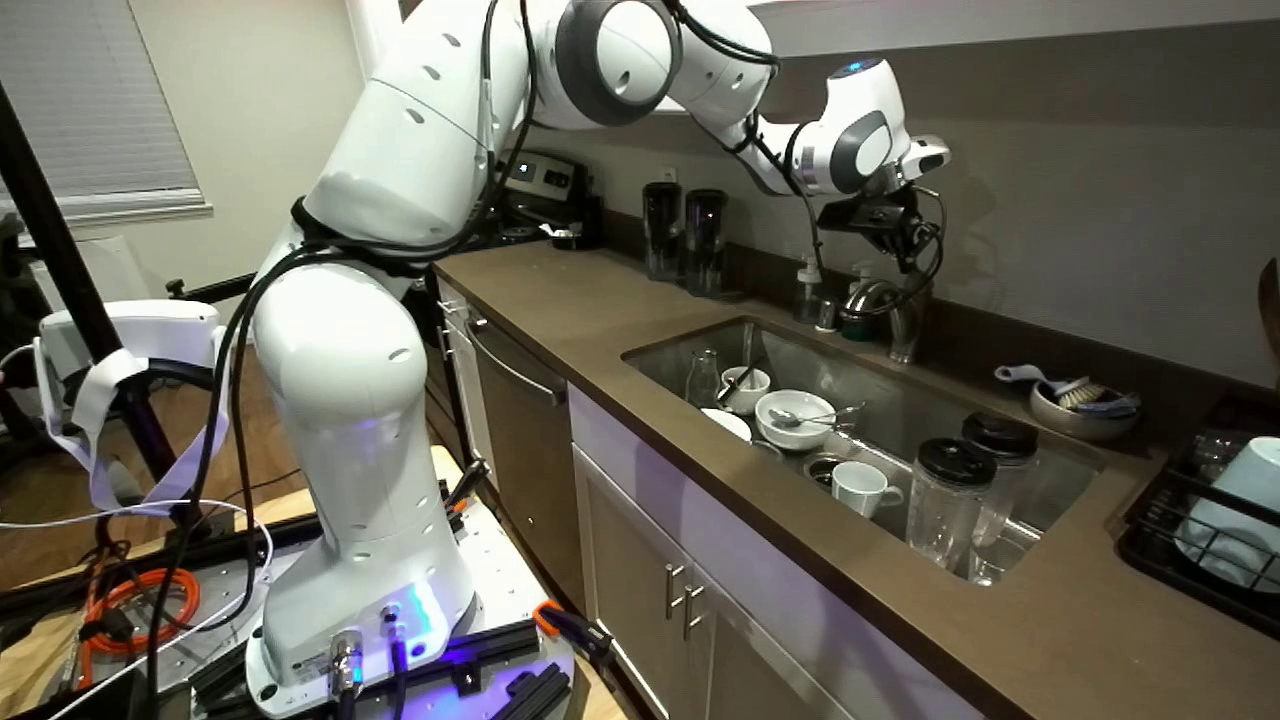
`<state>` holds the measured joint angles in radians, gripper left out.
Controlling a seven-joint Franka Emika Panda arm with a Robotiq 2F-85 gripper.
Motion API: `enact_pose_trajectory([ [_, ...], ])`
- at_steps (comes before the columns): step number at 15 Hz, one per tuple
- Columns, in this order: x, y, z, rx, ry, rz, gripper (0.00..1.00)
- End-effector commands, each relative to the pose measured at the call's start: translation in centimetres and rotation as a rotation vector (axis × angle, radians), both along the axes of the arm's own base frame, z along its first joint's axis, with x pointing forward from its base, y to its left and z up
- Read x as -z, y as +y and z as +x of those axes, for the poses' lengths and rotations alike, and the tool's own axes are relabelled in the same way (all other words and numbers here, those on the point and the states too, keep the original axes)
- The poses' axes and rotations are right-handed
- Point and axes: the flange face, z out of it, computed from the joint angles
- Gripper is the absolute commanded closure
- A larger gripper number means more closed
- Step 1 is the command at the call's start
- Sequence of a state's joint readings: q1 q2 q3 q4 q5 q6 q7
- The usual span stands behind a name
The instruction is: Open the tap
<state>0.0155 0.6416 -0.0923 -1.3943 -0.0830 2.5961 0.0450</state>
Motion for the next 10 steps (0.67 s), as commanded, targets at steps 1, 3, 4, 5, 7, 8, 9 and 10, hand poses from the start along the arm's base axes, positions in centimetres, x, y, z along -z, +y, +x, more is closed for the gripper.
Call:
enact_pose_trajectory([
  [1, -0.33, -0.28, 1.02, 0.024, -0.025, 0.008, 0.97],
  [3, -0.41, -0.33, 1.21, 0.028, -0.034, 0.016, 0.97],
  [4, -0.43, -0.40, 1.25, 0.032, -0.037, 0.024, 0.97],
  [5, -0.46, -0.45, 1.29, 0.036, -0.041, 0.030, 0.97],
  [7, -0.50, -0.55, 1.32, 0.042, -0.042, 0.043, 0.97],
  [8, -0.57, -0.57, 1.33, 0.041, -0.046, 0.054, 0.98],
  [9, -0.62, -0.58, 1.33, 0.042, -0.046, 0.065, 0.97],
  [10, -0.70, -0.64, 1.35, 0.047, -0.050, 0.074, 0.97],
])
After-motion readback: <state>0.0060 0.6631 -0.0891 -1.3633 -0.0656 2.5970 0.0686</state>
